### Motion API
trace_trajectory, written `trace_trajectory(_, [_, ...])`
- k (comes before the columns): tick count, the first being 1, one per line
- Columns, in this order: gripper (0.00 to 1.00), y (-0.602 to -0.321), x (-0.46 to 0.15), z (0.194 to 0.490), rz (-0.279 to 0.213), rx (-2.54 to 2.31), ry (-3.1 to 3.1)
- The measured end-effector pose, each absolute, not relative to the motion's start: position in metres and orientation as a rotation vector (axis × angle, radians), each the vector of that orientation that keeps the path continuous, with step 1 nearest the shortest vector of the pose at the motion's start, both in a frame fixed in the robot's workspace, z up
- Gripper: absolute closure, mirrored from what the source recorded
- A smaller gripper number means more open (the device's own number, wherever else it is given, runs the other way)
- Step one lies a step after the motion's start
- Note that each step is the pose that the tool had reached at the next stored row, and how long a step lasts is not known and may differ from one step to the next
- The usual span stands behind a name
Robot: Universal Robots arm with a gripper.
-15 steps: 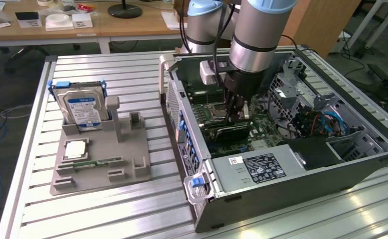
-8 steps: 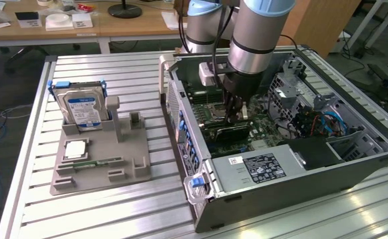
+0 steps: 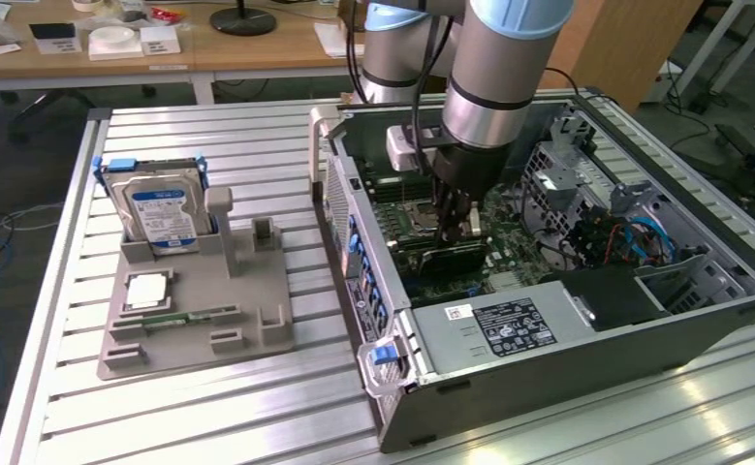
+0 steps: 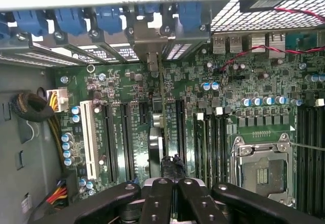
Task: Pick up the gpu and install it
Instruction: 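Press down on the gpu until it lock into place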
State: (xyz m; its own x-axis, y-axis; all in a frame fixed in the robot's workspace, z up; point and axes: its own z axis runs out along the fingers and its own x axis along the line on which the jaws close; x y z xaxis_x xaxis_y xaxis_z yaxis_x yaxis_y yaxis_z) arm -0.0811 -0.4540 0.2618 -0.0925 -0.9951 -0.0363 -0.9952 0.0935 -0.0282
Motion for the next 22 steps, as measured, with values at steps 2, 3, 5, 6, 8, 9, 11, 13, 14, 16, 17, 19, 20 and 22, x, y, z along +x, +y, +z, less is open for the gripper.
trace_trajectory(2, [0.89, -0.454, -0.0812, 0.2614, 0.005, -2.085, 2.289])
trace_trajectory(3, [0.89, -0.454, -0.0812, 0.2612, 0.006, -2.085, 2.289])
trace_trajectory(5, [0.89, -0.454, -0.0812, 0.261, 0.006, -2.084, 2.288])
trace_trajectory(6, [0.89, -0.454, -0.0812, 0.2609, 0.006, -2.084, 2.288])
trace_trajectory(8, [0.89, -0.454, -0.0812, 0.2607, 0.006, -2.084, 2.289])
trace_trajectory(9, [0.89, -0.454, -0.0812, 0.2607, 0.006, -2.085, 2.288])
trace_trajectory(11, [0.89, -0.454, -0.0812, 0.2606, 0.006, -2.084, 2.288])
trace_trajectory(13, [0.89, -0.454, -0.0812, 0.2604, 0.006, -2.084, 2.288])
trace_trajectory(14, [0.89, -0.454, -0.0812, 0.2602, 0.006, -2.085, 2.288])
trace_trajectory(16, [0.89, -0.454, -0.0812, 0.2602, 0.006, -2.085, 2.288])
trace_trajectory(17, [0.89, -0.454, -0.0813, 0.2602, 0.006, -2.084, 2.288])
trace_trajectory(19, [0.89, -0.454, -0.0813, 0.2601, 0.006, -2.084, 2.288])
trace_trajectory(20, [0.89, -0.454, -0.0813, 0.2601, 0.006, -2.084, 2.288])
trace_trajectory(22, [0.89, -0.4539, -0.0813, 0.2602, 0.006, -2.084, 2.288])
